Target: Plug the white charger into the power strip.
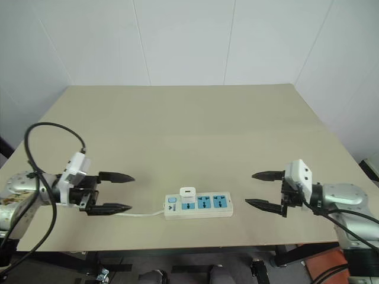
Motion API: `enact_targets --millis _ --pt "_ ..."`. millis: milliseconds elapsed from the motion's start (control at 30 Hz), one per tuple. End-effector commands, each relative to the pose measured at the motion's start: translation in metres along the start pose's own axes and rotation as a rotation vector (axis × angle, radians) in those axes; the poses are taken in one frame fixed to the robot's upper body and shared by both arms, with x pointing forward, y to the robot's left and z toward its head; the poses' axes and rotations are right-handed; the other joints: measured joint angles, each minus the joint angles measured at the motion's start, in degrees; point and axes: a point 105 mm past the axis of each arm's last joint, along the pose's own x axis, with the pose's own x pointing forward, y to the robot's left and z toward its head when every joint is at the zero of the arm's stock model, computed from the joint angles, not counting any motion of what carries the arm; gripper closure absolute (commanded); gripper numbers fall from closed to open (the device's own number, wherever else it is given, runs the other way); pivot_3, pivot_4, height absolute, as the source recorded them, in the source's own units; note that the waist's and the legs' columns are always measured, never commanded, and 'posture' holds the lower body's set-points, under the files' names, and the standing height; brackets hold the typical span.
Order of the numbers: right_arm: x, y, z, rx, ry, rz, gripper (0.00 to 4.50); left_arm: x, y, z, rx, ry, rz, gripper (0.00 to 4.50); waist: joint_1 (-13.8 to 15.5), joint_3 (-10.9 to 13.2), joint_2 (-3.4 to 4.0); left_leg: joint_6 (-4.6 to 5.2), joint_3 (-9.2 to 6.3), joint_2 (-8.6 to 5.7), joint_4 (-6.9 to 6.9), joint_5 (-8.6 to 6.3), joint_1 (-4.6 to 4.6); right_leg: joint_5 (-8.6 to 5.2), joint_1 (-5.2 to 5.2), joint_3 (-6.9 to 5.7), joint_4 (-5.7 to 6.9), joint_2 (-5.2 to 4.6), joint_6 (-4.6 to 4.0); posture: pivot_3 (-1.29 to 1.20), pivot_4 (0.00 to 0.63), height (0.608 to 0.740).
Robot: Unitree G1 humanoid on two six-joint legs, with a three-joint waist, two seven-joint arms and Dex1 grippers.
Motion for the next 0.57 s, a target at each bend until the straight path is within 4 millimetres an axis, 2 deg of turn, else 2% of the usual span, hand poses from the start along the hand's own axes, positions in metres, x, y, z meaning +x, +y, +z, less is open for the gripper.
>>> enact_targets --millis 33,200,333,567 --pt "-0.013 -0.008 0.012 -0.049 -0.005 -0.064 0.0 -0.015 0.01 0.006 0.036 -0.02 0.106 0.02 -0.02 0.0 0.0 0.0 0.0 0.0 0.0 0.0 0.0 0.01 0.01 0.0 0.0 0.0 0.02 0.0 0.15 0.74" --pt "-0.015 -0.015 0.013 -0.039 -0.01 -0.117 0.0 -0.014 0.001 -0.001 0.024 -0.025 0.133 0.02 -0.25 0.02 0.01 0.0 0.08 0.03 -0.01 0.0 -0.04 0.14 -0.02 0.02 -0.05 -0.01 0.24 0.0 0.15 0.74" --pt "-0.005 -0.018 0.006 -0.029 0.039 -0.173 0.0 -0.009 -0.011 -0.009 0.001 -0.021 0.14 0.02 -0.11 0.03 0.01 0.0 0.08 0.03 0.0 0.0 -0.02 0.13 0.0 0.02 -0.03 -0.01 0.21 0.0 0.15 0.74" --pt "-0.002 -0.017 0.006 -0.013 0.038 -0.226 0.0 -0.004 -0.022 -0.013 -0.043 -0.024 0.126 0.02 -0.06 0.03 0.01 0.0 0.08 0.02 0.02 0.0 -0.04 0.09 -0.01 0.02 -0.02 -0.01 0.15 0.0 0.15 0.74"
